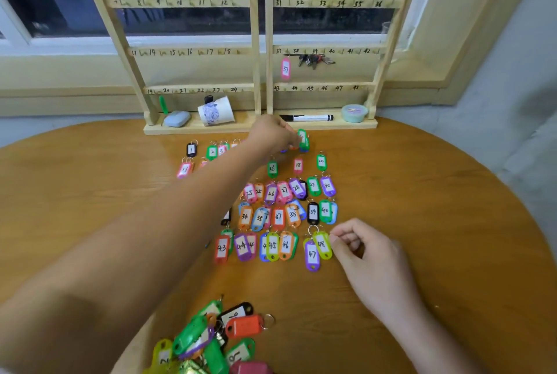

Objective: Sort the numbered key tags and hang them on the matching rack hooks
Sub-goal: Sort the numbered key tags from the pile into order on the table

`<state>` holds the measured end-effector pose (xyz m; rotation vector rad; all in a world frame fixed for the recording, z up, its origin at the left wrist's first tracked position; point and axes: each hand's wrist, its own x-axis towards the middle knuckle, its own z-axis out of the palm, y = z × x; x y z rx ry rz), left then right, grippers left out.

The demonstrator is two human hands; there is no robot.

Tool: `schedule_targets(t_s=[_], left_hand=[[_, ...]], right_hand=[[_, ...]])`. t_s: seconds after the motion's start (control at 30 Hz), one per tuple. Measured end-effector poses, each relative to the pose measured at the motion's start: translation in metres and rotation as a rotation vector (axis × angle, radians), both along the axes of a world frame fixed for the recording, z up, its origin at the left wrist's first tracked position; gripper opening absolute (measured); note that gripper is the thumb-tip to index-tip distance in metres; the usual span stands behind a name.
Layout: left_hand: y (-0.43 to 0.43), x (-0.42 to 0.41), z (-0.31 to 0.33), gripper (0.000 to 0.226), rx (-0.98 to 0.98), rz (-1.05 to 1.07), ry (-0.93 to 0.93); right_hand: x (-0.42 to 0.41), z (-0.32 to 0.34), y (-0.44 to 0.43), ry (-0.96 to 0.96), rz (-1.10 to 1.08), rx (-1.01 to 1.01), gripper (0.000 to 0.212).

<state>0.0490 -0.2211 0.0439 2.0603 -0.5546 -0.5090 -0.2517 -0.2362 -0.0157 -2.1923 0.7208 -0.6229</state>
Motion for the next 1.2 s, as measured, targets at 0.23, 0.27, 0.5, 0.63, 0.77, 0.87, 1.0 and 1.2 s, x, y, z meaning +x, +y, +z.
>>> schedule_targets(t_s=[0.23, 0.27, 0.5, 0.63, 0.77, 0.87, 1.0, 1.2], left_hand=[[-0.055, -0.002, -0.007, 0.03, 0.186, -0.021, -0.115], [-0.058, -0.003, -0.008, 0.031, 0.219, -0.024, -0.145], [-0.065, -0.003, -0.013, 0.022, 0.258, -0.025, -0.239], [-0.054, -0.003, -0.003, 0.027, 0.185, -0.036, -0.284], [-0.022, -0.012, 0.015, 0.017, 0.076, -0.049, -0.303], [0.019, -0.023, 0.03, 0.018, 0.019, -0.06, -0.333], [0.09, -0.038, 0.037, 0.017, 0.007, -0.078, -0.348], [0.189, -0.068, 0.032, 0.017, 0.046, -0.09, -0.303]], right_hand=[[0.0, -0.002, -0.001, -0.017, 0.003, -0.058, 0.017], [0.0, -0.002, -0.001, -0.023, 0.006, -0.062, 0.016], [-0.001, -0.001, 0.0, -0.044, 0.02, -0.088, 0.014], [0.0, -0.002, -0.001, -0.043, 0.018, -0.084, 0.014], [-0.001, -0.002, 0.0, -0.032, 0.014, -0.087, 0.015], [-0.001, -0.002, -0.001, -0.028, 0.015, -0.088, 0.018], [-0.002, 0.002, 0.002, -0.058, 0.021, -0.05, 0.021], [-0.008, 0.01, 0.025, -0.106, 0.148, 0.0, 0.021]])
